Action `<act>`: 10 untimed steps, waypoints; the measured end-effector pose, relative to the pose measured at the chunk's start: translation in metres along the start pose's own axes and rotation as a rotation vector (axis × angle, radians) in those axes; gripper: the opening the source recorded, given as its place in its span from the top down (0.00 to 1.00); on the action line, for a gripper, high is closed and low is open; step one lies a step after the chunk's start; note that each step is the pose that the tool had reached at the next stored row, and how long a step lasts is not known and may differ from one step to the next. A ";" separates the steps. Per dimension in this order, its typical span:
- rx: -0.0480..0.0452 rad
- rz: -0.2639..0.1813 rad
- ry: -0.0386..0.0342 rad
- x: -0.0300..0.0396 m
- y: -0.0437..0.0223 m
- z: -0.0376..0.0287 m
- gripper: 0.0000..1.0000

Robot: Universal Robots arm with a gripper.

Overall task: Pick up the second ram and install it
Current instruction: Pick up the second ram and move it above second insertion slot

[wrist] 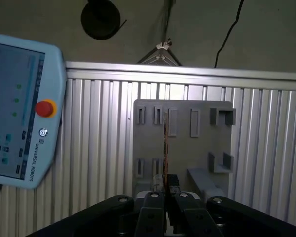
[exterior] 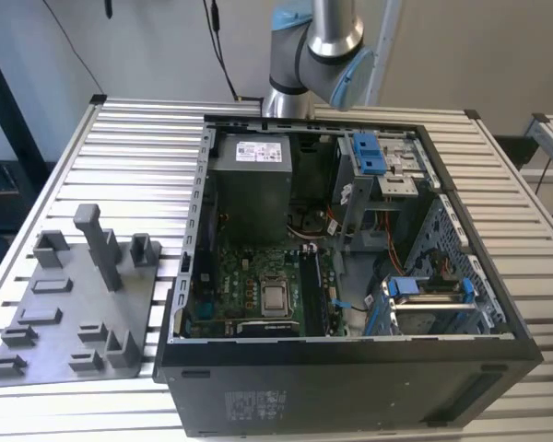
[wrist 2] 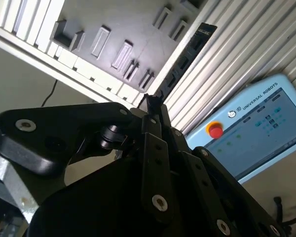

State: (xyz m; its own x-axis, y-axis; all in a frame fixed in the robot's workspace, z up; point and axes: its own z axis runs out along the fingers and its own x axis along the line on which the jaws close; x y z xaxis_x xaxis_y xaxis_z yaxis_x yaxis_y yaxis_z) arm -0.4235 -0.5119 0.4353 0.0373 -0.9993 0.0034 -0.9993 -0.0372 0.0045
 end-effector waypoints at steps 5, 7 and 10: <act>-0.0001 0.000 0.0001 0.0001 0.0000 -0.0070 0.86; 0.0000 0.000 0.0000 0.0001 0.0000 -0.0100 0.86; 0.0000 0.000 0.0001 0.0001 0.0001 -0.0143 0.86</act>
State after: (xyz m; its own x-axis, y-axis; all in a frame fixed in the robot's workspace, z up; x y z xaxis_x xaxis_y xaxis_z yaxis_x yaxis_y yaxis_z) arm -0.4235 -0.5120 0.4495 0.0373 -0.9993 0.0034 -0.9993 -0.0373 0.0046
